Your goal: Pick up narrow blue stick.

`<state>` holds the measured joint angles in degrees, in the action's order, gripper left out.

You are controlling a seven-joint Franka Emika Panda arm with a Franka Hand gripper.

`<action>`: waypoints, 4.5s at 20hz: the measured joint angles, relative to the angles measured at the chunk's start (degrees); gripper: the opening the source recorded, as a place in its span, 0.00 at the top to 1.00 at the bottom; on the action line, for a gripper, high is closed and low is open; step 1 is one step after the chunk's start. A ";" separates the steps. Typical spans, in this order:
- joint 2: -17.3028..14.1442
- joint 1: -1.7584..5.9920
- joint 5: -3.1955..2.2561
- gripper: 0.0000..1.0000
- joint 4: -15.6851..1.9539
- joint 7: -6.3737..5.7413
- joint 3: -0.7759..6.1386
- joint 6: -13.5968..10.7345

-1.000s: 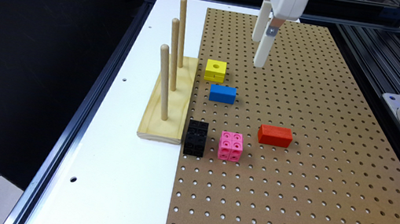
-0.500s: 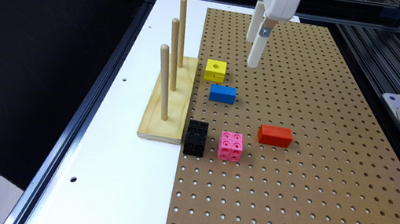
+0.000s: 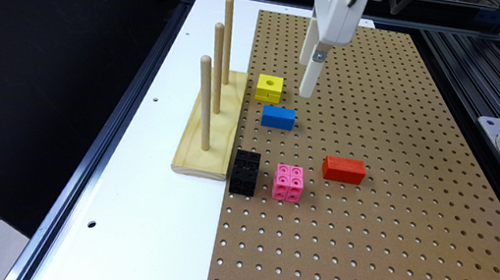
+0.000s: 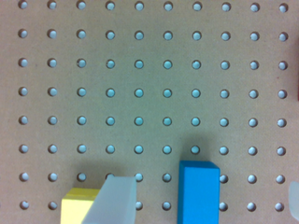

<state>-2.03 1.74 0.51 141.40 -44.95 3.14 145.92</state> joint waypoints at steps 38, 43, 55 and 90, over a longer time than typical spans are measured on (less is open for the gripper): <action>-12.18 -0.18 0.00 0.00 -5.11 -1.09 1.18 6.80; -12.90 -0.18 0.00 0.00 -5.24 -1.12 1.21 6.82; -14.04 -0.10 0.00 0.00 -5.18 -1.12 1.21 7.13; -19.09 -0.14 -0.03 1.00 -6.51 -1.18 1.21 11.41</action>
<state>-21.12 1.60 0.48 134.89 -46.13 4.35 157.32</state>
